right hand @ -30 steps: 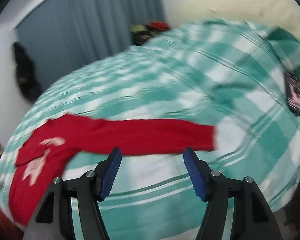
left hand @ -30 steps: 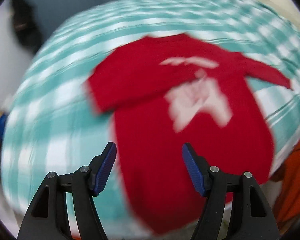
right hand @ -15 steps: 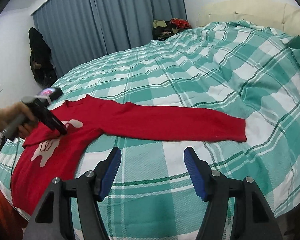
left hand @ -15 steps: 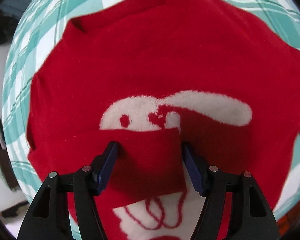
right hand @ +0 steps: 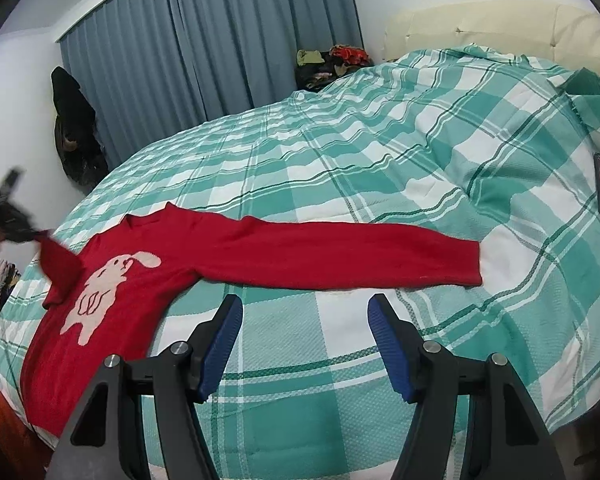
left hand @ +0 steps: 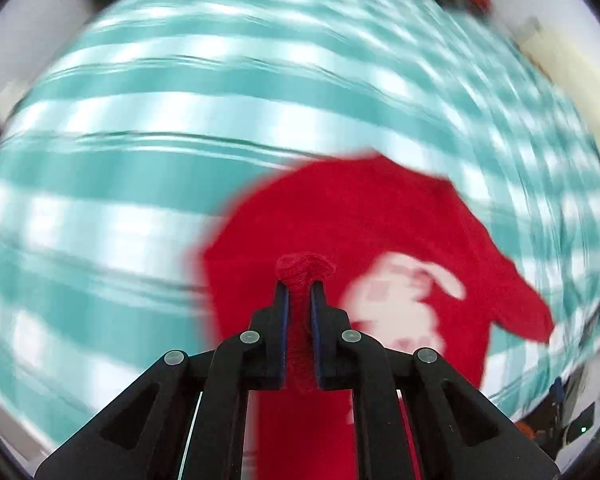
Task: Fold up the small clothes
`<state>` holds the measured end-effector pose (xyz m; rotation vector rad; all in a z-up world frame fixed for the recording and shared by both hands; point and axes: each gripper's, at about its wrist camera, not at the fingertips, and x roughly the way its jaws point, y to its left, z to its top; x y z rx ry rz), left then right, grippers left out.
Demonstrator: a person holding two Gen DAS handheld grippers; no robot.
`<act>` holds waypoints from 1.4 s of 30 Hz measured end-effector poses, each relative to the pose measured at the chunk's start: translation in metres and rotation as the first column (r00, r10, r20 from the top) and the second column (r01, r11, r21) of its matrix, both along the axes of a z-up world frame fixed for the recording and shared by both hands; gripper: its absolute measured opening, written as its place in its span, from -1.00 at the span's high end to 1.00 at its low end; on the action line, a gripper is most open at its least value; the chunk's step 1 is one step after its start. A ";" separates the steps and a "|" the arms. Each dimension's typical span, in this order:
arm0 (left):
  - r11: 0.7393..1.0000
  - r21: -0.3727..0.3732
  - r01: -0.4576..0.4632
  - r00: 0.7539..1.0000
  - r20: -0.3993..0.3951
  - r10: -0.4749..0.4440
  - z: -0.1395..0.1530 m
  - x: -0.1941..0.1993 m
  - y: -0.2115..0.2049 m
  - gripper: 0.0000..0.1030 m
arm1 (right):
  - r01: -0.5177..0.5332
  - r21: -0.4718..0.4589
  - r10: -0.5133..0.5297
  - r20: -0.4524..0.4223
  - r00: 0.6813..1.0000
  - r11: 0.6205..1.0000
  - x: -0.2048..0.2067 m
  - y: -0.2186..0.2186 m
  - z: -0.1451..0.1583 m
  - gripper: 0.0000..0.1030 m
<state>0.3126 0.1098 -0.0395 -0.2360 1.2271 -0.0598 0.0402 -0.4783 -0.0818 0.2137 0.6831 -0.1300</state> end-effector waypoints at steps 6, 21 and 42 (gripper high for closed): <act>0.956 0.106 -0.272 0.960 -0.044 0.278 -0.052 -0.043 0.155 0.84 | 0.018 0.007 -0.018 -0.025 1.000 1.000 0.005 0.000 -0.005 -0.26; 0.829 0.406 -0.384 0.877 -0.121 0.466 -0.138 -0.060 0.219 0.89 | 0.062 0.017 -0.061 -0.088 0.994 0.998 0.012 -0.005 -0.016 -0.26; 0.925 0.210 -0.317 0.948 0.103 0.301 -0.071 -0.143 0.150 -0.17 | -0.101 0.215 0.131 -0.128 0.983 0.971 0.014 0.014 -0.015 -0.56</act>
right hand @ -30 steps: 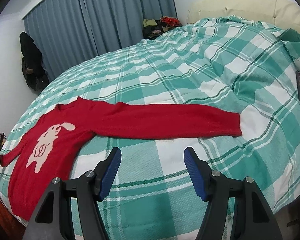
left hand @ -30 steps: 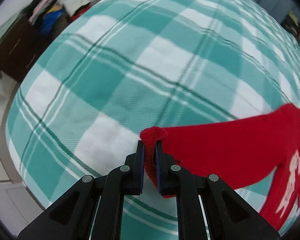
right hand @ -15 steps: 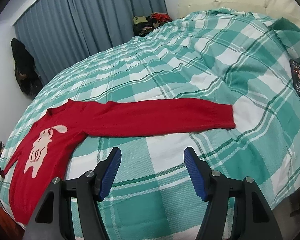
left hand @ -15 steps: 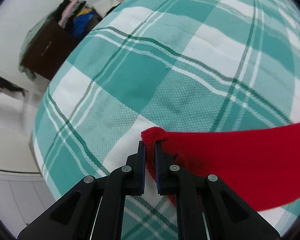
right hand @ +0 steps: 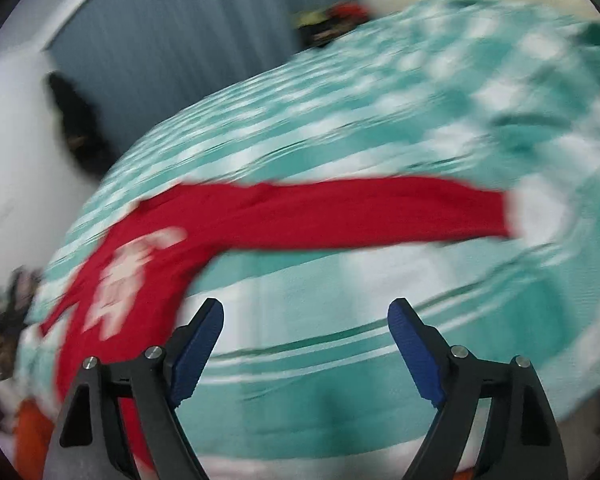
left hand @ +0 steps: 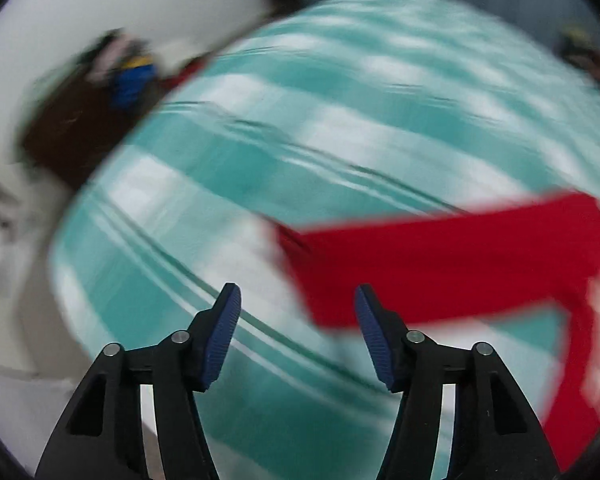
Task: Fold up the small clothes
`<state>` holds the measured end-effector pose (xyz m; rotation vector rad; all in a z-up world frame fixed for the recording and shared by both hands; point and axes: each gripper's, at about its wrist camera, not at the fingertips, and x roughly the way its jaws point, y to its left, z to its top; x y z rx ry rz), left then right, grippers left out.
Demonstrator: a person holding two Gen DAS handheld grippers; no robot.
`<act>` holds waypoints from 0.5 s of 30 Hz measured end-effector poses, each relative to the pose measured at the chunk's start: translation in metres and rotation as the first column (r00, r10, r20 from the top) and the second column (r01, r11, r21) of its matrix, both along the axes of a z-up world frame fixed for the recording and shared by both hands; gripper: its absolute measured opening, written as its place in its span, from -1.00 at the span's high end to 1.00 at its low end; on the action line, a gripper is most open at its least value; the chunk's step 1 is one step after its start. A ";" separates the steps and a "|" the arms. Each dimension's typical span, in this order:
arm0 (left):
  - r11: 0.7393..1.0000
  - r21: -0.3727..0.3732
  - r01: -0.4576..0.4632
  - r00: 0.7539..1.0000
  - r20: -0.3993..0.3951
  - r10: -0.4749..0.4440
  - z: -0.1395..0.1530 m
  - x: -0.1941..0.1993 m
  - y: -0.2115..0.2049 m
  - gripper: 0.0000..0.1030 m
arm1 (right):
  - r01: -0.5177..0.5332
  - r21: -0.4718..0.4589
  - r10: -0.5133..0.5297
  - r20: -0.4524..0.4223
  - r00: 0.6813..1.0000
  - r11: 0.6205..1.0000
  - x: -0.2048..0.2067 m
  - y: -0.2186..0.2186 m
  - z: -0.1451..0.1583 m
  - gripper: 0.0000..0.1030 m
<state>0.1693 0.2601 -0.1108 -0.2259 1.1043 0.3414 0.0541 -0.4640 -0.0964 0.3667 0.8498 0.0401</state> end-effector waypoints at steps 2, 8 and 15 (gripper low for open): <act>0.981 -0.130 0.145 0.989 0.036 -0.141 -0.002 -0.015 -0.039 -0.17 | -0.122 0.138 0.127 -0.028 0.992 0.983 0.017 0.023 -0.016 -0.36; 0.882 -0.267 0.388 0.917 0.015 -0.398 -0.064 -0.030 -0.167 -0.30 | -0.201 0.482 0.274 -0.085 0.958 0.853 0.099 0.068 -0.090 -0.14; 0.846 -0.273 0.459 0.885 0.061 -0.461 -0.056 -0.047 -0.181 -0.28 | -0.247 0.442 0.363 -0.198 0.911 0.862 0.083 0.059 -0.097 0.86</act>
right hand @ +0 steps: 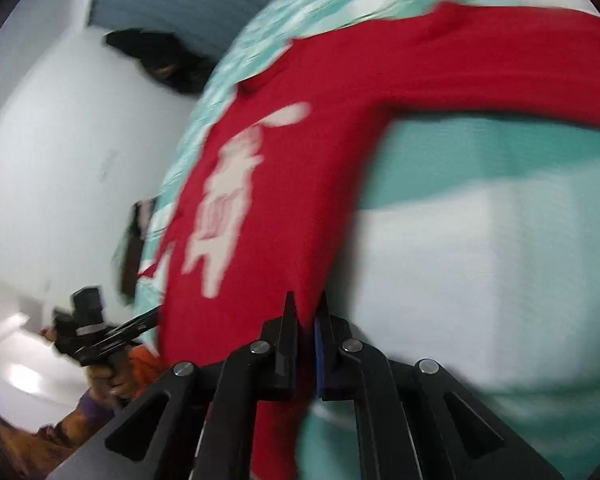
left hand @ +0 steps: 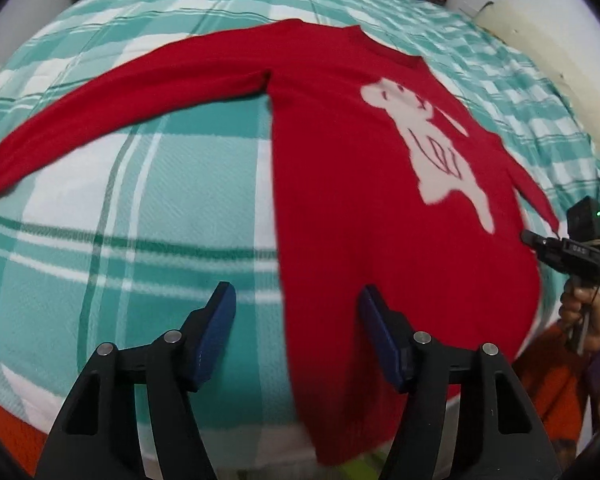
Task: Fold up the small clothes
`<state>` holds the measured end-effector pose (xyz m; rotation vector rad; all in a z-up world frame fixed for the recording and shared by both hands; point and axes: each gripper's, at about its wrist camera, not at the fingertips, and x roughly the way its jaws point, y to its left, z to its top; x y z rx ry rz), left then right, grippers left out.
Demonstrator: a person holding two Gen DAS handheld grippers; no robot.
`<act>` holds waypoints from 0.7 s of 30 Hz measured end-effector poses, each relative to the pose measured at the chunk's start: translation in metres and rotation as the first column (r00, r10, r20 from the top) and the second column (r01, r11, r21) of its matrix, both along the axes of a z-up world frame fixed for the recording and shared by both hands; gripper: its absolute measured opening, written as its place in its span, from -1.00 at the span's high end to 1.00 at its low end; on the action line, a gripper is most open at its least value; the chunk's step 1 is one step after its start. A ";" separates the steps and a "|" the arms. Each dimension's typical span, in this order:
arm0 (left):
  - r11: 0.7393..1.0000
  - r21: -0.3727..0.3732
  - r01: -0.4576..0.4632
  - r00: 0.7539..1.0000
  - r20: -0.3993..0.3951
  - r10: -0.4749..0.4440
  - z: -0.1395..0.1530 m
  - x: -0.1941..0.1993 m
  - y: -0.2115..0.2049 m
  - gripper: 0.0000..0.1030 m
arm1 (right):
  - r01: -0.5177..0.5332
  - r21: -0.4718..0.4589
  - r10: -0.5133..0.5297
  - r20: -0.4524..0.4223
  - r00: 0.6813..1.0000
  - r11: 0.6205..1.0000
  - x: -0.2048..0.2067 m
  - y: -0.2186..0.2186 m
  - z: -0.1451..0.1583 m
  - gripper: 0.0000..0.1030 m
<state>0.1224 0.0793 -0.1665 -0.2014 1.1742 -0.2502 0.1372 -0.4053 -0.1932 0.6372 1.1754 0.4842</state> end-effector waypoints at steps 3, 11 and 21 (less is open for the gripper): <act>1.000 -0.029 -0.009 1.000 -0.012 0.008 -0.004 -0.009 0.004 -0.32 | 0.046 -0.041 -0.047 -0.006 0.999 0.998 -0.021 -0.018 0.007 0.72; 0.989 -0.139 0.042 0.998 -0.041 -0.048 -0.012 -0.034 -0.027 -0.34 | -0.096 0.142 0.098 -0.008 0.995 0.985 -0.059 0.025 0.001 -0.05; 0.980 -0.193 0.052 0.988 -0.132 -0.079 -0.029 -0.045 -0.033 0.75 | -0.121 -0.064 0.119 -0.039 0.992 0.991 -0.060 0.014 0.017 0.84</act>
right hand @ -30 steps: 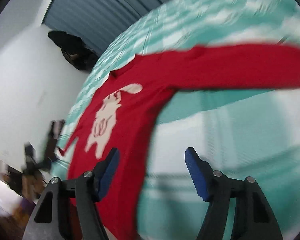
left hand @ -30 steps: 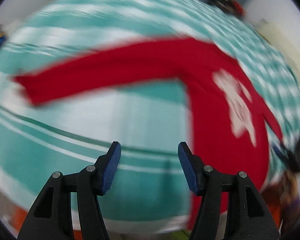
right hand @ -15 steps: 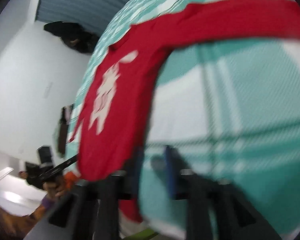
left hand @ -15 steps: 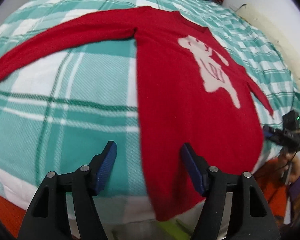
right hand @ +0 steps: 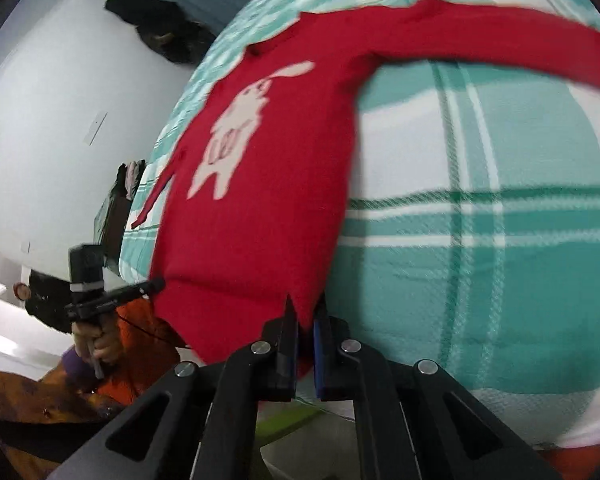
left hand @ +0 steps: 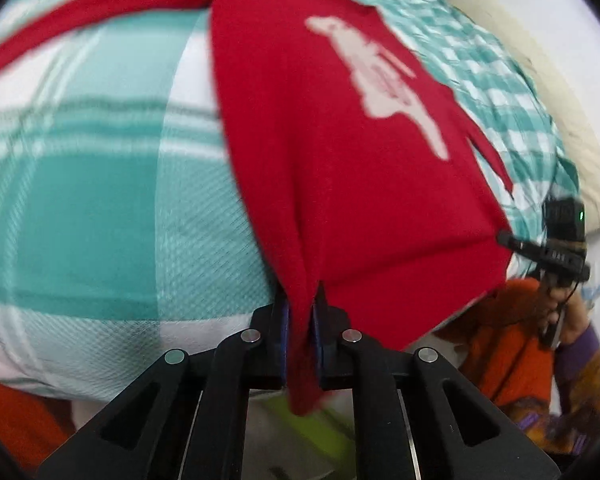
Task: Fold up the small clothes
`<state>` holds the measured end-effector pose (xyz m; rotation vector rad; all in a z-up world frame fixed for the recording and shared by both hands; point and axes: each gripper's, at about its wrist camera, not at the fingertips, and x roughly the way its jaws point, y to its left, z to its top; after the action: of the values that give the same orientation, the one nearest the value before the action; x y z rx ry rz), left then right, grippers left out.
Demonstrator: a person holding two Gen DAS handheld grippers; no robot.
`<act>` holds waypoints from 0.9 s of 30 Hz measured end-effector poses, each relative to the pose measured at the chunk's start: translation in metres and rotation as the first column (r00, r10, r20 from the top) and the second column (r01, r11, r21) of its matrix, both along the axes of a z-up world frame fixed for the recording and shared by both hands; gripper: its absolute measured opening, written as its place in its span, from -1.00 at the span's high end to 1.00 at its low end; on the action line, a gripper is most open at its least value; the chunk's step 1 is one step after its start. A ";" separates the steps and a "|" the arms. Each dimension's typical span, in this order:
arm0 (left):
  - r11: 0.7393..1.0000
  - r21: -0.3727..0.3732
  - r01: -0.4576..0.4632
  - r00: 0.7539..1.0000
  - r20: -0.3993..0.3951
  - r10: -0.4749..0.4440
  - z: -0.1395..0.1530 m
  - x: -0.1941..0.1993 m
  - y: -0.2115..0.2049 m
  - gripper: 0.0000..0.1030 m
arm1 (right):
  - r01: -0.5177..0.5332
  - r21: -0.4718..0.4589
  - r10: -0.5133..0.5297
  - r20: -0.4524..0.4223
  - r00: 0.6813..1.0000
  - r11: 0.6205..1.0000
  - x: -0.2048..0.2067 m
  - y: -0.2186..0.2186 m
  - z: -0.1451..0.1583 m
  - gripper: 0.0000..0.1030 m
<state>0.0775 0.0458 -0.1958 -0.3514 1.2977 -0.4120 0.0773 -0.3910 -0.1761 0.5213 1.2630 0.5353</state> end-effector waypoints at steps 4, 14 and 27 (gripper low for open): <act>0.995 -0.092 -0.039 0.999 -0.013 0.038 0.004 -0.005 0.006 0.45 | 0.012 0.062 -0.010 -0.019 1.000 0.998 -0.004 0.016 -0.014 -0.13; 0.997 0.055 0.047 0.999 -0.008 -0.046 0.005 -0.020 -0.013 0.89 | -0.199 -0.116 0.184 -0.133 0.974 0.973 -0.014 0.069 -0.027 0.92; 0.938 0.326 -0.119 0.989 0.120 0.084 0.066 -0.044 0.028 -0.09 | -0.023 -0.472 0.041 0.029 0.999 0.881 -0.030 0.038 0.031 -0.12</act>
<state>0.0335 0.0736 -0.1299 -0.1090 1.2153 -0.1169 0.0468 -0.3530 -0.1452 0.0778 1.3118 0.2451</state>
